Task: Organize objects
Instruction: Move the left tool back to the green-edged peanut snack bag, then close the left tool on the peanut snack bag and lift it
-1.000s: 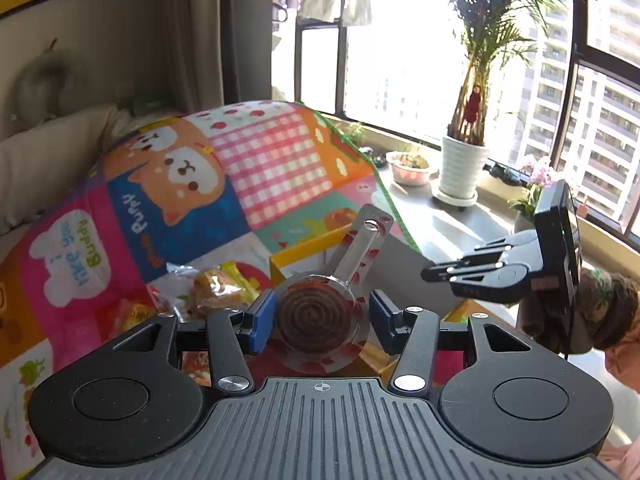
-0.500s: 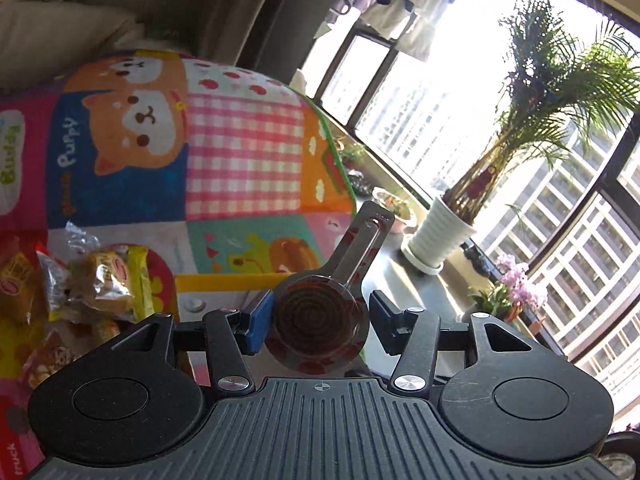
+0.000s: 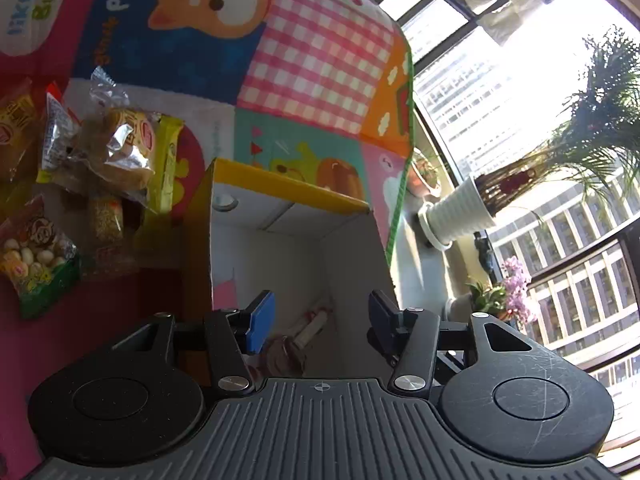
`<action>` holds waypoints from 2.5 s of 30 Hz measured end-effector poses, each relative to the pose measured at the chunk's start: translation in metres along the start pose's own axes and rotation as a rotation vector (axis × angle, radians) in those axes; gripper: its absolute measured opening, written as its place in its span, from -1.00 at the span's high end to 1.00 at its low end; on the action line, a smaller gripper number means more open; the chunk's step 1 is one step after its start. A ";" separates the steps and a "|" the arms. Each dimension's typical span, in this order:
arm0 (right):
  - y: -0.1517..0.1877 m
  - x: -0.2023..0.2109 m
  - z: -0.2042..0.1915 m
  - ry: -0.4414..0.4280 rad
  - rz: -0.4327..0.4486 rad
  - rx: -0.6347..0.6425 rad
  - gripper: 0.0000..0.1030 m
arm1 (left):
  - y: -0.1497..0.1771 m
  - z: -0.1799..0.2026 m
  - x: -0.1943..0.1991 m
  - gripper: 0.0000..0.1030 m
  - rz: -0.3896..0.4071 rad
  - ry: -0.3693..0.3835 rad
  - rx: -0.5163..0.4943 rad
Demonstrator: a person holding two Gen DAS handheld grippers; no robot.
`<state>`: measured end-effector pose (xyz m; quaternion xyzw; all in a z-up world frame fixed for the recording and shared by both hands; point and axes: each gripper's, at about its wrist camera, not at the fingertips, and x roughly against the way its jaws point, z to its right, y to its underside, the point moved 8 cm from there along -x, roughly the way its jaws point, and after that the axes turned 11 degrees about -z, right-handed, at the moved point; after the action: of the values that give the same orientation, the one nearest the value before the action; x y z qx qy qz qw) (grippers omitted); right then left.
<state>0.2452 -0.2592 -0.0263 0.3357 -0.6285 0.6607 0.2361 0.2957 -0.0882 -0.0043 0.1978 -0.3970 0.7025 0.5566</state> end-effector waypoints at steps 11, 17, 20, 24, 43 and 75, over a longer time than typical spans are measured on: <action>-0.001 -0.001 0.000 -0.004 0.001 0.001 0.89 | -0.028 -0.062 0.114 -0.09 0.389 -0.427 -0.257; 0.000 -0.001 0.001 -0.009 0.004 0.001 0.89 | 0.013 -0.077 0.072 -0.16 0.166 -0.627 -0.640; 0.000 -0.001 0.000 -0.008 0.003 0.002 0.88 | 0.023 -0.096 0.057 -0.14 0.074 -0.650 -0.601; 0.001 -0.001 0.001 -0.009 -0.001 -0.005 0.88 | 0.025 -0.116 0.062 -0.12 0.039 -0.594 -0.436; 0.004 -0.007 0.001 -0.008 -0.023 -0.004 0.87 | 0.046 -0.095 0.018 -0.10 -0.062 -0.213 -0.304; 0.006 -0.013 -0.001 -0.009 -0.061 0.001 0.81 | 0.061 -0.103 0.021 -0.09 -0.284 -0.196 -0.803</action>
<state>0.2494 -0.2569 -0.0405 0.3578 -0.6185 0.6522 0.2533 0.2491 0.0008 -0.0721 0.0843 -0.6585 0.3868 0.6400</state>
